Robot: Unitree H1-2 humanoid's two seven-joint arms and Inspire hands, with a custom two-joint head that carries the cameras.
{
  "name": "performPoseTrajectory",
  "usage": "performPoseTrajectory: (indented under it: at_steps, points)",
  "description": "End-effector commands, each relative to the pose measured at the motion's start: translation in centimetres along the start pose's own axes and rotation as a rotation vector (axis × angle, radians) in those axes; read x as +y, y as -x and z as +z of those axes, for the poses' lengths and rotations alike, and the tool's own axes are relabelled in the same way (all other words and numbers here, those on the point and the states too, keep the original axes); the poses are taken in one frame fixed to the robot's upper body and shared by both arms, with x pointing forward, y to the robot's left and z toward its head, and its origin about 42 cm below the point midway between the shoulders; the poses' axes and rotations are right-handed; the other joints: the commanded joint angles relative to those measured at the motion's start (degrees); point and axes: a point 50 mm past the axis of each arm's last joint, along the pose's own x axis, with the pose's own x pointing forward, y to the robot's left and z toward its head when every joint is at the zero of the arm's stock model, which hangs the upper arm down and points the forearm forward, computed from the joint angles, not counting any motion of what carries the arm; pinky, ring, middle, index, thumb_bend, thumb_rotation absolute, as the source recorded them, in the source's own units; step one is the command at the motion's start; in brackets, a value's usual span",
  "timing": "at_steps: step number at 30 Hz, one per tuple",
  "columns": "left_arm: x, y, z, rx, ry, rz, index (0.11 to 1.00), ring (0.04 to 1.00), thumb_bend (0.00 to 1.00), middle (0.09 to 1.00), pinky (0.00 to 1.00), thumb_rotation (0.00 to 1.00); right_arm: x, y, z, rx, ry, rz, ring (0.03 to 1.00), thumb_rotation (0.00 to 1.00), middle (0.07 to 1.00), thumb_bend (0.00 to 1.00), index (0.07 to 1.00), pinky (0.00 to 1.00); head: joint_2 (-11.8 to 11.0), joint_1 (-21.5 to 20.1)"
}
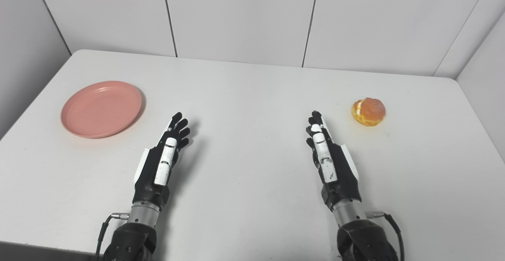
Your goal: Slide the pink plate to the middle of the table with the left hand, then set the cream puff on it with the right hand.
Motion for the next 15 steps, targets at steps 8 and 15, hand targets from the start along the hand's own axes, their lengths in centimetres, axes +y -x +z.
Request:
performPoseTrajectory:
  at_steps: [8, 15]
  points:
    - [0.77, 0.39, 0.54, -0.036, -0.021, 0.0, 0.933, 0.935, 0.47, 0.951, 0.93, 1.0, 0.31, -0.57, 1.72, -0.073, 0.003, 0.01, 1.0, 1.0, 1.0, 0.36, 1.0, 1.0, 0.1, 0.0]
    - [0.74, 0.47, 0.67, -0.04, -0.031, -0.002, 0.934, 0.934, 0.47, 0.951, 0.92, 1.0, 0.3, -0.53, 1.72, -0.07, 0.001, 0.007, 1.0, 1.0, 1.0, 0.36, 1.0, 1.0, 0.1, 0.0]
